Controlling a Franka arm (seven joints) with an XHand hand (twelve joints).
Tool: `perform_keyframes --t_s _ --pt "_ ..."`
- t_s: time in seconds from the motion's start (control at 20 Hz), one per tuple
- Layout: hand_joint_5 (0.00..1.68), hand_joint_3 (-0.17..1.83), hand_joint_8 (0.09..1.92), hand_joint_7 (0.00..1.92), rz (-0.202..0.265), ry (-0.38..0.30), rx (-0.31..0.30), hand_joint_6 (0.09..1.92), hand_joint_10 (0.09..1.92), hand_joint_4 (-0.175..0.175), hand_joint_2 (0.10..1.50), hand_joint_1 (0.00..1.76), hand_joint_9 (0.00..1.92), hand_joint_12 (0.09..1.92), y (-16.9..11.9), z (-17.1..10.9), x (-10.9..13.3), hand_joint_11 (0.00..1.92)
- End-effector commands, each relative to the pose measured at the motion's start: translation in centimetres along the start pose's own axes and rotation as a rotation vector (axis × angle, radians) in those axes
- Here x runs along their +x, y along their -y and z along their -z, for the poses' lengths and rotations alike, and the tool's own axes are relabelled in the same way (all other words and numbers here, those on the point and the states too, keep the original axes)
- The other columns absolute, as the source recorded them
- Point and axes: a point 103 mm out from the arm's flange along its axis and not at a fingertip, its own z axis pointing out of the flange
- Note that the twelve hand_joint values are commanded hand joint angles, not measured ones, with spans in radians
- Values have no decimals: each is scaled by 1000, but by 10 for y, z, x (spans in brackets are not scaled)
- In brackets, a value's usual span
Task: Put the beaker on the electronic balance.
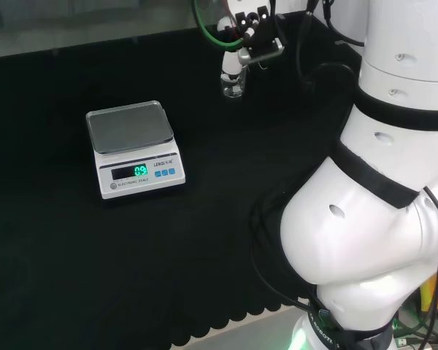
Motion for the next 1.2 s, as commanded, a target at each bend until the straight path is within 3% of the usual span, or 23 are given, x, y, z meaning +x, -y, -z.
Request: perform_keyframes --t_s 0.05,0.5,1.2 --pt "909 741 774 1046 5 3 0 743 173 -175 643 1136 1442 549 -1 6 13 1597" --pt "903 744 775 1041 28 -4 9 748 169 -175 642 1134 1444 544 -7 6 19 1598" --pt "898 749 779 1038 193 25 -27 757 162 -175 640 1133 1447 538 -43 23 102 1601"
